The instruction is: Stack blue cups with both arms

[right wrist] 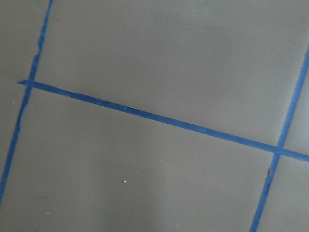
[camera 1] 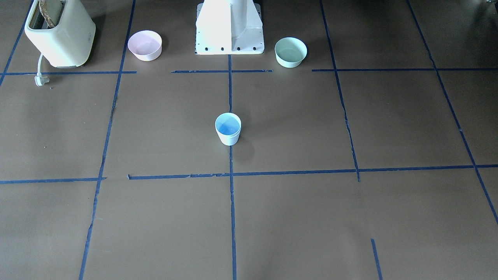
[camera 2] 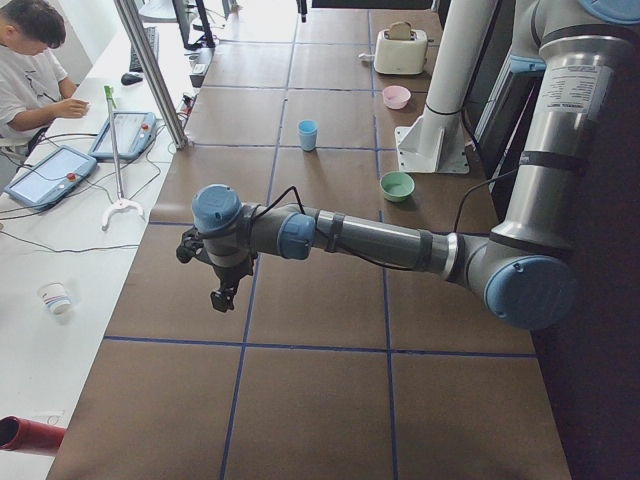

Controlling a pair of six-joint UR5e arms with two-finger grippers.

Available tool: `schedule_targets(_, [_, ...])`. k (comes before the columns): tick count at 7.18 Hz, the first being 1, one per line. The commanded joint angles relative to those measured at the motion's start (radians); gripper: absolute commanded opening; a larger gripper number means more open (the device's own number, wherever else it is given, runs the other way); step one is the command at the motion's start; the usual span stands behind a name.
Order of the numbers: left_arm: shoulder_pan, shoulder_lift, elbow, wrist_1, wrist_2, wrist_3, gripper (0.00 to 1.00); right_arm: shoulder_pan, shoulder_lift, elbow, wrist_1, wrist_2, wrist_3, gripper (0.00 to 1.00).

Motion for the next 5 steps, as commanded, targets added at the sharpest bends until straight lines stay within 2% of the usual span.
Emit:
schedule_targets(1, [-0.031,-0.019,0.023,0.117,-0.028,0.030,1.00,0.089,-0.012,-0.121,0.002,0.043,-0.156,1.00])
schedule_targets(3, [-0.023,-0.030,0.020,0.153,-0.022,-0.025,1.00,0.104,-0.026,-0.121,0.003,0.033,-0.162,1.00])
schedule_targets(5, [-0.017,-0.056,0.019,0.156,0.024,-0.084,1.00,0.121,-0.053,-0.116,0.002,0.033,-0.158,1.00])
